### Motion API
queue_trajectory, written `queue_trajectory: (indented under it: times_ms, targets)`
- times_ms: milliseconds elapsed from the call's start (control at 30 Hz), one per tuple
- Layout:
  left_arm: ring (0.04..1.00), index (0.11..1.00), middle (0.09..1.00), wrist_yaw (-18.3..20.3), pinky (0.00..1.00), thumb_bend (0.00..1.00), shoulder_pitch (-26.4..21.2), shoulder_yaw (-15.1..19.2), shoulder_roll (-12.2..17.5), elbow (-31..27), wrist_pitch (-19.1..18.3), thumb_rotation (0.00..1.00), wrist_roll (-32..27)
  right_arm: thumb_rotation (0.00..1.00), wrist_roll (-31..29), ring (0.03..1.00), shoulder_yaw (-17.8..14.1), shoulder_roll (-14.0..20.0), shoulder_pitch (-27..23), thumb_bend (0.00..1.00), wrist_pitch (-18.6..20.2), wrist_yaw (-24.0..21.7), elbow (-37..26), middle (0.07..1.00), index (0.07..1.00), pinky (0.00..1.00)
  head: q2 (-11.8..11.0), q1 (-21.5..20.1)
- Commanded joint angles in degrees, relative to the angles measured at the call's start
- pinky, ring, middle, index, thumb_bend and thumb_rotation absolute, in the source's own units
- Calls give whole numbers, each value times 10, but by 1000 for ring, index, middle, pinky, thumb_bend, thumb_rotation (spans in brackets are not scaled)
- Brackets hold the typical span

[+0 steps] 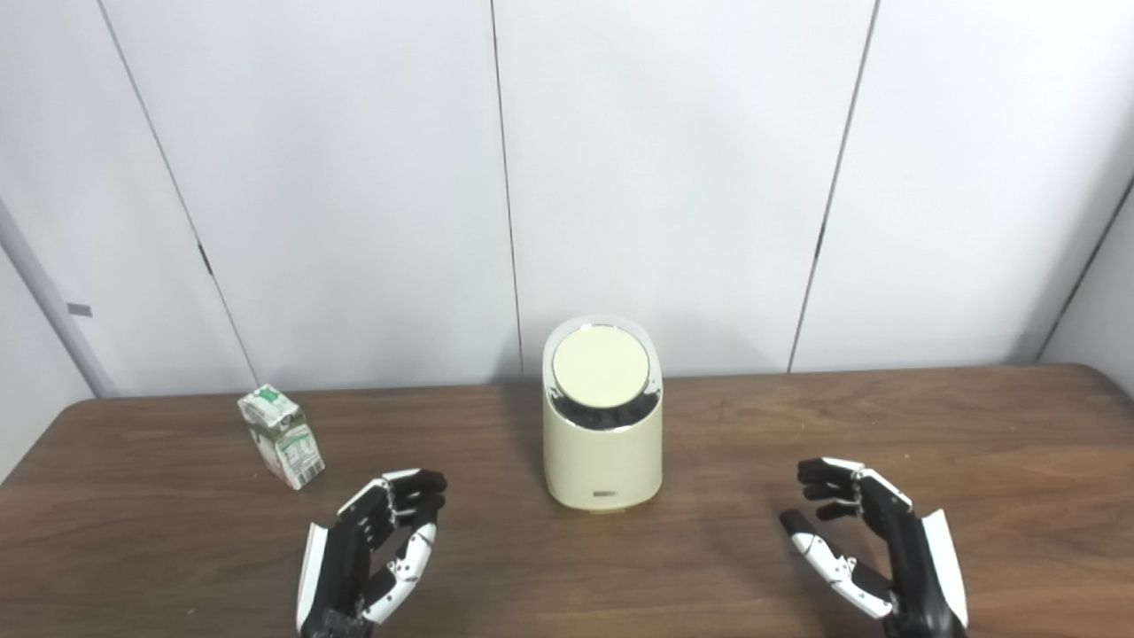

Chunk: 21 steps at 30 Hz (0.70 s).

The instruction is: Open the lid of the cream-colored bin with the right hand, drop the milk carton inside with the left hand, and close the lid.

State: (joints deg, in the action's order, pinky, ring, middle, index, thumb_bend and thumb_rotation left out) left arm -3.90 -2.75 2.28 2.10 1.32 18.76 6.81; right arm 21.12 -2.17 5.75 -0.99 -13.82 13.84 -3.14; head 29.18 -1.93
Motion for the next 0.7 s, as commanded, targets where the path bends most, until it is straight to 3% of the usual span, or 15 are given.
queue_trajectory:
  times_ms: [0, 67, 133, 167, 233, 267, 333, 533, 667]
  targets:
    - [639, 655, 666, -2, 557, 197, 3, -1, 5, -1, 12, 207, 3, 354, 9, 625, -2, -3, 1, 282, -31, 17, 0, 653, 651, 530, 0, -3]
    - [639, 655, 667, 0, 559, 196, 3, -1, 5, 0, 11, 208, 0, 326, 17, 623, -3, -6, -2, 275, -35, 25, -12, 654, 652, 528, 0, -4]
    - [642, 657, 670, 1, 561, 201, 4, -1, 5, -2, 7, 211, -1, 576, 27, 621, -2, -7, -5, 304, -37, 30, -28, 657, 647, 518, 0, -4]
    - [643, 657, 670, 2, 562, 202, 4, 0, 6, -2, 4, 214, -4, 622, 38, 622, 3, -1, -9, 308, -36, 23, -48, 659, 647, 518, 0, -6]
    - [640, 656, 670, 2, 560, 210, 3, 1, 6, 1, 6, 215, -6, 916, 53, 685, 10, 12, -17, 478, -26, 3, -82, 709, 693, 565, 0, -7]
    - [640, 656, 669, 3, 560, 212, 2, 1, 7, 2, 6, 214, -7, 957, 61, 697, 14, 18, -26, 513, -19, -10, -102, 720, 702, 573, -1, -9]
    - [643, 658, 672, 3, 565, 207, 2, 1, 8, 3, 4, 215, -5, 992, 80, 751, 20, 30, -47, 620, -5, -32, -134, 776, 765, 621, -2, -10]
    - [639, 651, 665, -6, 564, 203, -3, 2, 5, 14, 12, 193, 5, 959, 138, 881, 22, 61, -115, 694, 30, -76, -172, 902, 892, 792, -8, -9]
    - [643, 654, 667, -6, 568, 202, -4, -1, 3, 17, 12, 213, 5, 943, 152, 902, 29, 68, -160, 740, 48, -104, -175, 932, 961, 792, -13, -10]
